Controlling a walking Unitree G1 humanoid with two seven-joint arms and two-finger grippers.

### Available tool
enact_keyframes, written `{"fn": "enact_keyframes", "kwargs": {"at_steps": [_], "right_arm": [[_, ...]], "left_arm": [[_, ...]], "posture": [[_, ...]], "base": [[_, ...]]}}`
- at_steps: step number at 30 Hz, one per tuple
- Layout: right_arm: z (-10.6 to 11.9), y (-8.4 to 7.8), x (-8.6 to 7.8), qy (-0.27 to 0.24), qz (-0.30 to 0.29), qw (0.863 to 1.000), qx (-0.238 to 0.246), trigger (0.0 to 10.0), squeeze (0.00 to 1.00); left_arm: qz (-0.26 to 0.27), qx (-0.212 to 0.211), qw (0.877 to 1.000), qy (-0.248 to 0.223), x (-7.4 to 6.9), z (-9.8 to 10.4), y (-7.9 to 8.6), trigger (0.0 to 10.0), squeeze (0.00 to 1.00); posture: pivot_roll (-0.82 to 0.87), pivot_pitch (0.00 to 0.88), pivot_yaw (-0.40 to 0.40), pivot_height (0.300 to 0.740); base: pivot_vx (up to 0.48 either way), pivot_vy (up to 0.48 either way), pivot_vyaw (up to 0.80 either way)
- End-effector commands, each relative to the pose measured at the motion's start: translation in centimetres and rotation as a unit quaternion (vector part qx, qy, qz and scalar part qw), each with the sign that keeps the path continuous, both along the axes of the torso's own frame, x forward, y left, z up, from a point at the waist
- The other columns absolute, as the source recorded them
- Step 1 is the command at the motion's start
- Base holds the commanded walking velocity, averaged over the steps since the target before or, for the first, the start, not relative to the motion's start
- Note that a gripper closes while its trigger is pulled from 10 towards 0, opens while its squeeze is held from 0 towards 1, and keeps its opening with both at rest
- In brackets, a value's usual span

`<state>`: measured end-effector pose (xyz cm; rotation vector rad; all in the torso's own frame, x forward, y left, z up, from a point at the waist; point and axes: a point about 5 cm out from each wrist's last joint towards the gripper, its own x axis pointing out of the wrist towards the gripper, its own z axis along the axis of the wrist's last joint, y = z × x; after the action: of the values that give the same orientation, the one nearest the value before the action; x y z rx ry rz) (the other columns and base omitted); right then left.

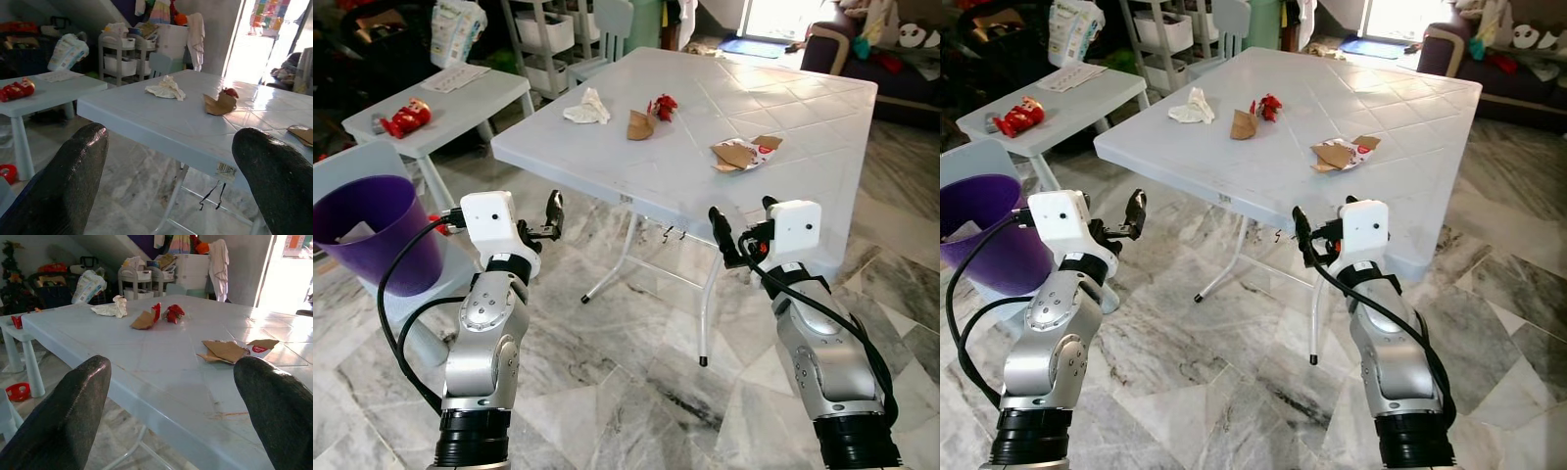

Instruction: Picking trash to rubbish bin

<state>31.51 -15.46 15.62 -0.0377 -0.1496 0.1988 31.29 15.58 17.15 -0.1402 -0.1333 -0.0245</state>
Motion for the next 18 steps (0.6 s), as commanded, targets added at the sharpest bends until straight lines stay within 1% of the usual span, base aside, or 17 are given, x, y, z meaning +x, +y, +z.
{"fn": "enact_keyframes", "kwargs": {"at_steps": [1,7,9,11,18], "right_arm": [[0.17,-0.16,-0.07,-0.004,-0.004,1.000,-0.001,10.0,0.00],[0.18,-0.15,-0.03,-0.004,-0.005,1.000,-0.001,10.0,0.00],[0.19,-0.15,0.00,-0.004,-0.005,1.000,-0.001,10.0,0.00],[0.21,-0.16,0.02,-0.004,-0.005,1.000,-0.001,10.0,0.00],[0.25,-0.23,0.04,-0.004,-0.007,1.000,-0.002,10.0,0.00]], "left_arm": [[0.002,0.002,1.000,-0.002,0.17,0.26,0.01,10.0,0.00],[0.007,-0.003,1.000,0.005,0.29,0.19,0.12,10.0,0.00],[0.004,-0.003,1.000,0.006,0.34,0.19,0.14,10.0,0.00],[-0.002,0.004,1.000,0.005,0.39,0.23,0.10,10.0,0.00],[-0.009,0.003,1.000,0.007,0.33,0.12,-0.22,10.0,0.00]], "posture": [[-0.01,0.062,0.023,0.740],[-0.01,0.062,0.023,0.740],[-0.01,0.061,0.023,0.740],[-0.01,0.061,0.023,0.740],[-0.01,0.061,0.025,0.740]], "base": [[0.000,0.000,0.00],[0.000,0.000,0.00],[0.000,0.360,0.00],[0.000,0.480,0.00],[0.000,0.480,0.00]]}}
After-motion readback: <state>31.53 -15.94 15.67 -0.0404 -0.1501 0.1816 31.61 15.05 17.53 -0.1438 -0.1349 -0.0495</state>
